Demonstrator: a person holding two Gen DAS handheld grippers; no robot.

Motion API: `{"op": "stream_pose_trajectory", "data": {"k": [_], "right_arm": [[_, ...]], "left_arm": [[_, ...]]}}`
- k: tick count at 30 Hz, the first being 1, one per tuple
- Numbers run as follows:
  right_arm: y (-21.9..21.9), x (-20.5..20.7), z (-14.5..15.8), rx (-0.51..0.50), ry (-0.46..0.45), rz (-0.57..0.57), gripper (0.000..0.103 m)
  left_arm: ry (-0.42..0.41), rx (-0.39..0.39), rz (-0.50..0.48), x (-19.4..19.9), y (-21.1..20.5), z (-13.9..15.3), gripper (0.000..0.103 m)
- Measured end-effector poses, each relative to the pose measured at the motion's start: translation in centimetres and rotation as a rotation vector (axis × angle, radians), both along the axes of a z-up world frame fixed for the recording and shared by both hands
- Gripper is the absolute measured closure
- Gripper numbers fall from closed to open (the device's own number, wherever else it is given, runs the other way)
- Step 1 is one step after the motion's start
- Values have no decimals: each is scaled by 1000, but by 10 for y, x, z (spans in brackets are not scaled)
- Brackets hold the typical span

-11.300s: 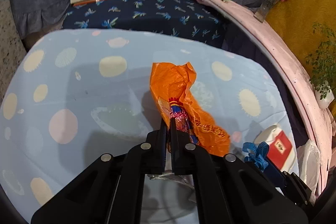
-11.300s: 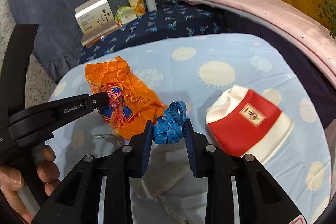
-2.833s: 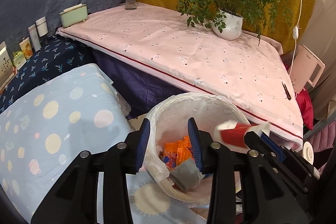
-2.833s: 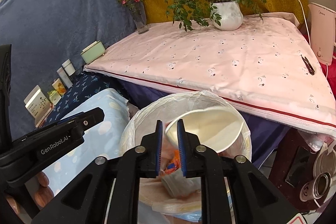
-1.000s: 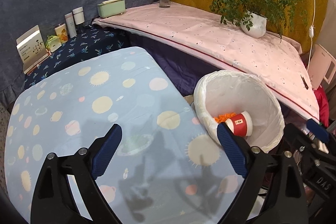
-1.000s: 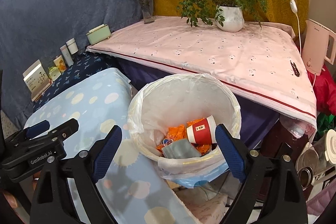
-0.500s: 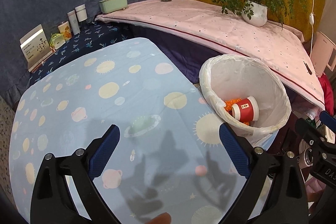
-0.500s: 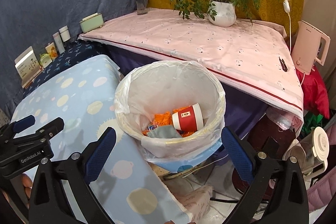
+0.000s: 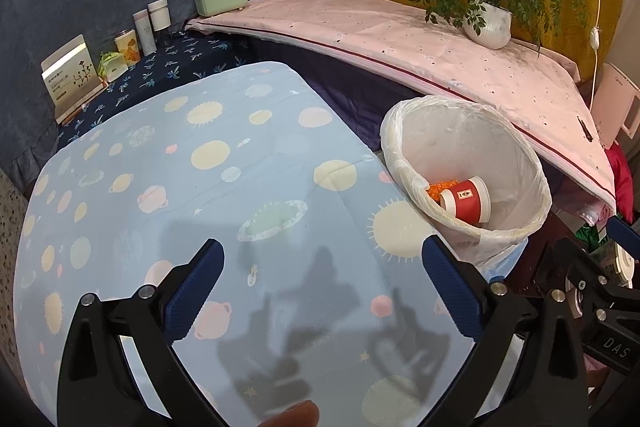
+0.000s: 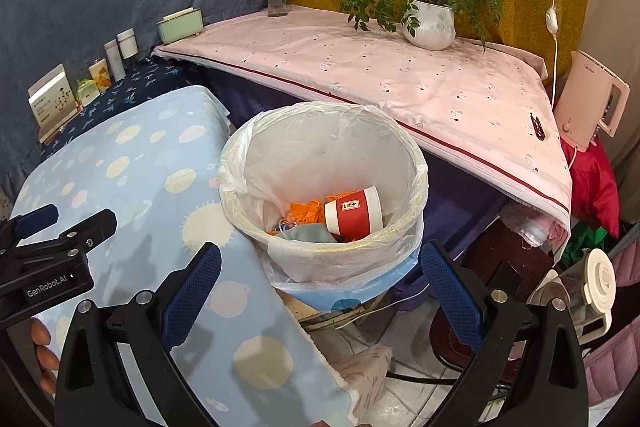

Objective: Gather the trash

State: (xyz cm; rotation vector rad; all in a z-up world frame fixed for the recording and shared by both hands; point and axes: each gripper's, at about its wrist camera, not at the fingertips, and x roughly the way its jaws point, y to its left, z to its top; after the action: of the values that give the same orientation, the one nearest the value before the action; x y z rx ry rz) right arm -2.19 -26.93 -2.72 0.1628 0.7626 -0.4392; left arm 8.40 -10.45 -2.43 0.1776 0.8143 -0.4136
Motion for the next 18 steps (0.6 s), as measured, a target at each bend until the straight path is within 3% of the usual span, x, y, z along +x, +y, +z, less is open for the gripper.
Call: {"op": "stream_pose_trajectory", "data": {"k": [18], "right_arm": [[17, 5, -4, -16, 35, 32, 6]], "left_arm": [[9, 9, 42, 0, 11, -7, 7]]}}
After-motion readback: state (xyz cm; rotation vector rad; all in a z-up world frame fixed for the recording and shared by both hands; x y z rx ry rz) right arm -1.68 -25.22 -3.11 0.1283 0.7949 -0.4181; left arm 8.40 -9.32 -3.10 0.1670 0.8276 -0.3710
